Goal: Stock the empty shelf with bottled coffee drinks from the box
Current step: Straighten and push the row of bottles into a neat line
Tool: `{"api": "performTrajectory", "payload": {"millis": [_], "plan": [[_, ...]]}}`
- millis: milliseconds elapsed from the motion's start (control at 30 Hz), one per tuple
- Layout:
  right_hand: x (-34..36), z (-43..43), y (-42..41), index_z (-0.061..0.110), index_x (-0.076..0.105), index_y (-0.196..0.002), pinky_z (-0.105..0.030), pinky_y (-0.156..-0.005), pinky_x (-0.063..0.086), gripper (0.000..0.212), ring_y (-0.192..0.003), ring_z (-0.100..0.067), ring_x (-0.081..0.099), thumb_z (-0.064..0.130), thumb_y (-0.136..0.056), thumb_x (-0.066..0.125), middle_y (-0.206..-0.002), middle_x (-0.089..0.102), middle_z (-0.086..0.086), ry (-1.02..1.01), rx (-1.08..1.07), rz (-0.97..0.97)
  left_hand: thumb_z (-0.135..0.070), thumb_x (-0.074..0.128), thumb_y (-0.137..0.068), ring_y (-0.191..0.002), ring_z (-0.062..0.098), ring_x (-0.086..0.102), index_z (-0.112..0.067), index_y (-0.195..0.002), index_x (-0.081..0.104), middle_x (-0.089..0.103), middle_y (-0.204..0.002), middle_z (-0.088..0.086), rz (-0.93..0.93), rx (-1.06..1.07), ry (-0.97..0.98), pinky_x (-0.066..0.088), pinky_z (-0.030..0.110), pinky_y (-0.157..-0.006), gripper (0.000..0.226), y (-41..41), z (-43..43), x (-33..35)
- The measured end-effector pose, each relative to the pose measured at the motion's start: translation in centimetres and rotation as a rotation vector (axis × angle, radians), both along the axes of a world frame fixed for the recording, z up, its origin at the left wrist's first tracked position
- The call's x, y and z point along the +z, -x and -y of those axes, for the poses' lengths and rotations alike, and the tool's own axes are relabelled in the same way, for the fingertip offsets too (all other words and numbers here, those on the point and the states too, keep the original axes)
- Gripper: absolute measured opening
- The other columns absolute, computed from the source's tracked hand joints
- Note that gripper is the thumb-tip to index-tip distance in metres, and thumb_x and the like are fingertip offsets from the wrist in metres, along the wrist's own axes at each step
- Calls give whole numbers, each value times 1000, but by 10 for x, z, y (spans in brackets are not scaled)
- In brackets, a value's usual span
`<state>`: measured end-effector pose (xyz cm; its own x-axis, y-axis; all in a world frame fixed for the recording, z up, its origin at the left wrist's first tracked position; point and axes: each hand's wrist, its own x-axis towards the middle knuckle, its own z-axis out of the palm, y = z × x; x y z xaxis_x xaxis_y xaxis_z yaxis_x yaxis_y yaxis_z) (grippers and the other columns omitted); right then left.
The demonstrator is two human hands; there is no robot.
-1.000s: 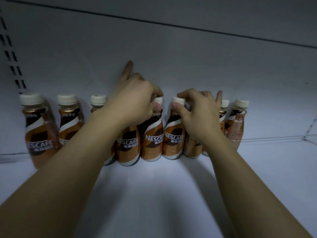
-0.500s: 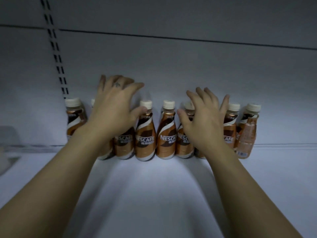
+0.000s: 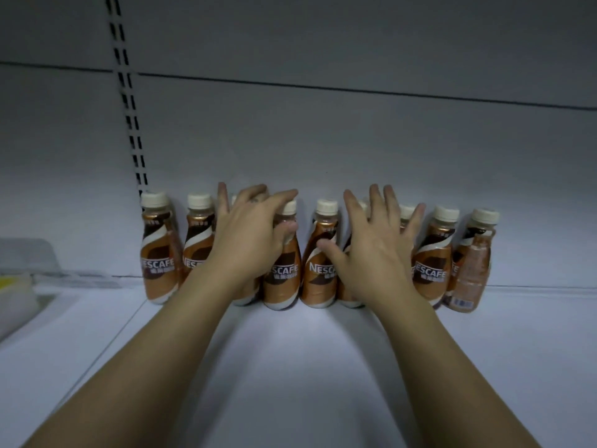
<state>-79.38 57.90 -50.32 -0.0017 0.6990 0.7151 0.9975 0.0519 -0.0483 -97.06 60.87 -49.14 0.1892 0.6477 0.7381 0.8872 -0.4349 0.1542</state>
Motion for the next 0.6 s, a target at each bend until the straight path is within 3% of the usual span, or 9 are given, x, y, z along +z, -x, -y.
{"api": "performTrajectory", "payload": {"millis": [167, 367, 600], "plan": [[-7, -4, 3, 24, 0, -151, -63, -109, -13, 117, -143, -33, -19, 75, -65, 61, -158, -10, -18, 112, -8, 62, -50, 67, -77, -140, 19, 25, -40, -139, 37, 54, -136, -3, -59, 39, -15, -14, 58, -111, 69, 0, -5, -7], [-12, -10, 3, 24, -2, -150, -65, -109, -9, 118, -143, -33, -19, 68, -66, 68, -158, -12, -16, 105, -50, 78, -51, 67, -76, -135, 22, 34, -35, -134, 47, 59, -130, 1, -41, 120, -95, -14, 54, -111, 63, -7, -7, -10], [0, -9, -1, 25, 3, -151, -64, -110, -9, 114, -145, -31, -15, 69, -67, 65, -159, -6, -15, 65, 24, 83, -56, 63, -78, -138, 26, 28, -31, -138, 41, 51, -137, 4, -91, 162, -89, -10, 58, -111, 69, -11, -2, -8]]}}
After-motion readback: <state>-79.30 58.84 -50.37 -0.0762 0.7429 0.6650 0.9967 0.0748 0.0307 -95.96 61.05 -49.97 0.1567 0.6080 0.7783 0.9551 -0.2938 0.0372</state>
